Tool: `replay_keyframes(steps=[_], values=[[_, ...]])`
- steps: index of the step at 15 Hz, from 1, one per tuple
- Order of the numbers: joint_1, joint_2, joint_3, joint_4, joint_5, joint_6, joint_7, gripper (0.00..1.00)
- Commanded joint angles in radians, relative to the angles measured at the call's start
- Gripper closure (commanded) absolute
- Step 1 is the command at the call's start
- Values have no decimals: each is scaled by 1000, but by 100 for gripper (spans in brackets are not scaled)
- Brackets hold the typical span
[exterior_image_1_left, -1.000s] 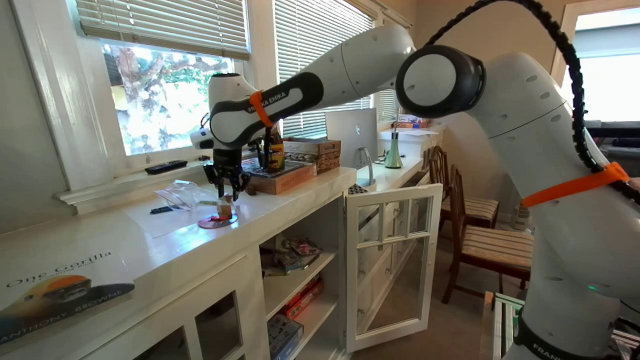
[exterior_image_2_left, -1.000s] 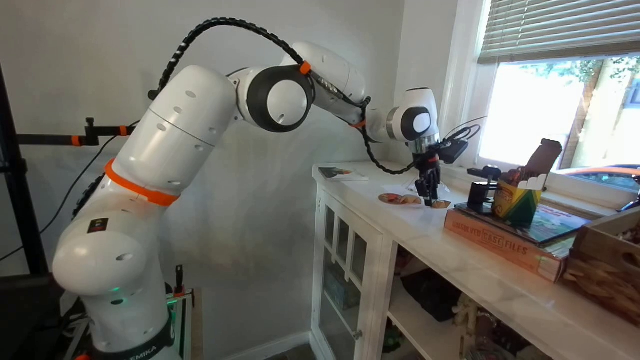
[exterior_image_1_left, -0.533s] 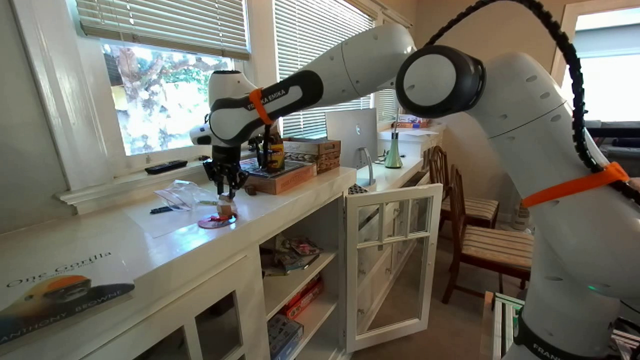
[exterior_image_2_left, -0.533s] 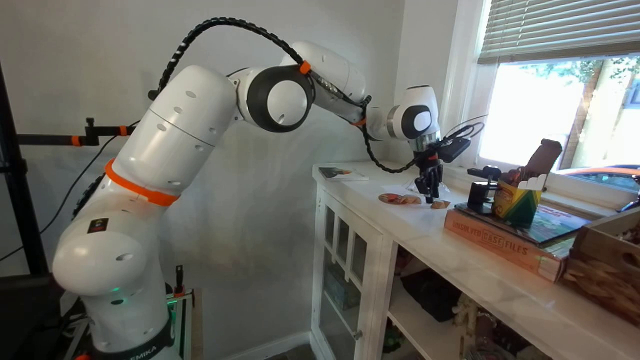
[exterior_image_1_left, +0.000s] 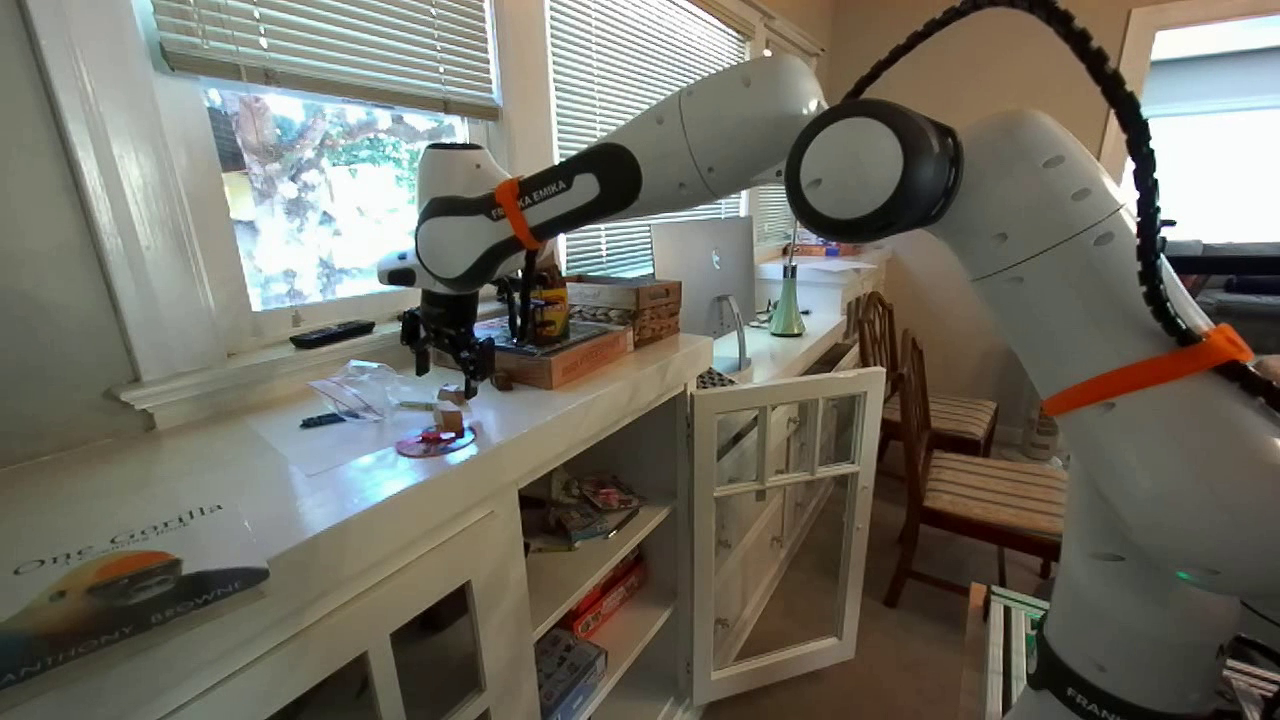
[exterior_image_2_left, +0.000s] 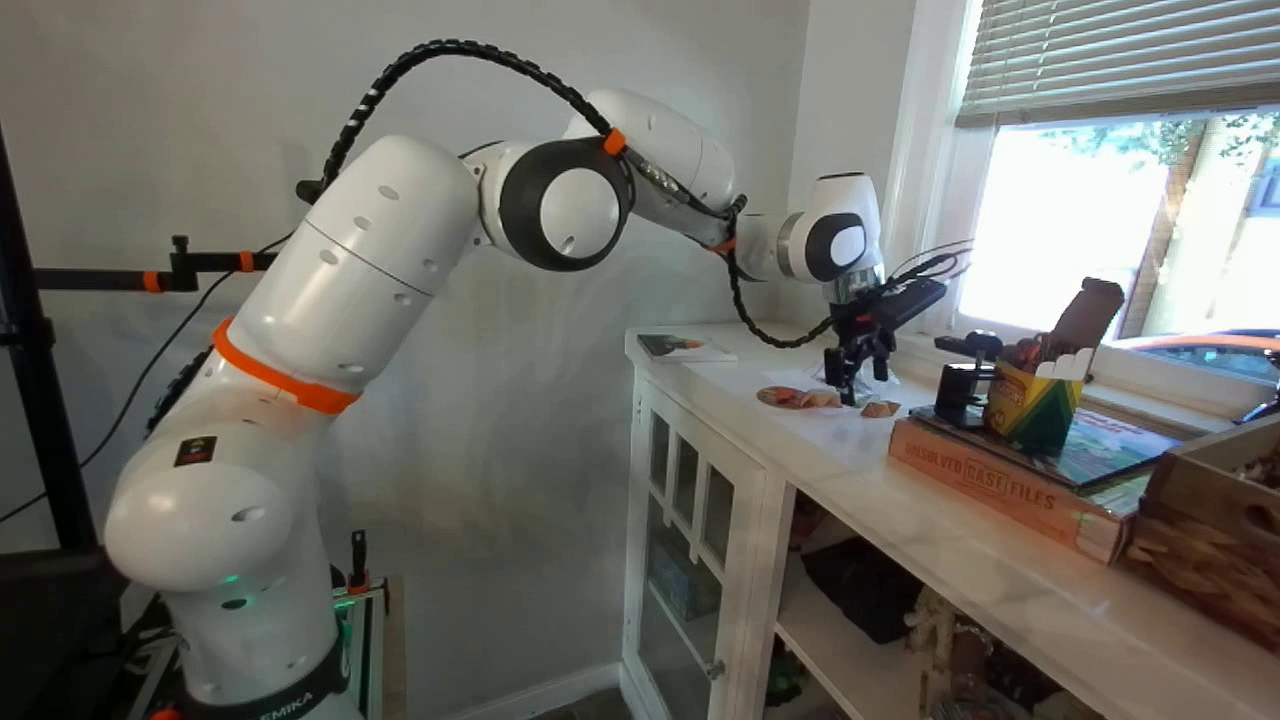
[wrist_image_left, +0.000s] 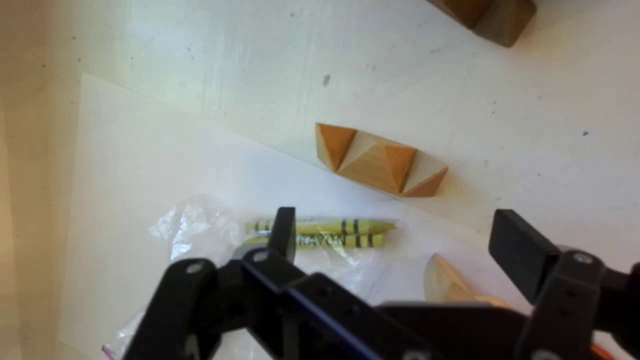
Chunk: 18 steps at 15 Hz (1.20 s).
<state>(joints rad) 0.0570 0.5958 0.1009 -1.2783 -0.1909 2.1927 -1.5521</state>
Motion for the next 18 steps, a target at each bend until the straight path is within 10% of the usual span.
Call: replay_keyframes(steps=[1,3,15,18], values=[[-2,47,8,50,30,34,46,0],[-2,62,12,66,32,43,55,3],[-2,120,35,147,37,57,44,99],[-4,126,37,158,45,47,40,100]])
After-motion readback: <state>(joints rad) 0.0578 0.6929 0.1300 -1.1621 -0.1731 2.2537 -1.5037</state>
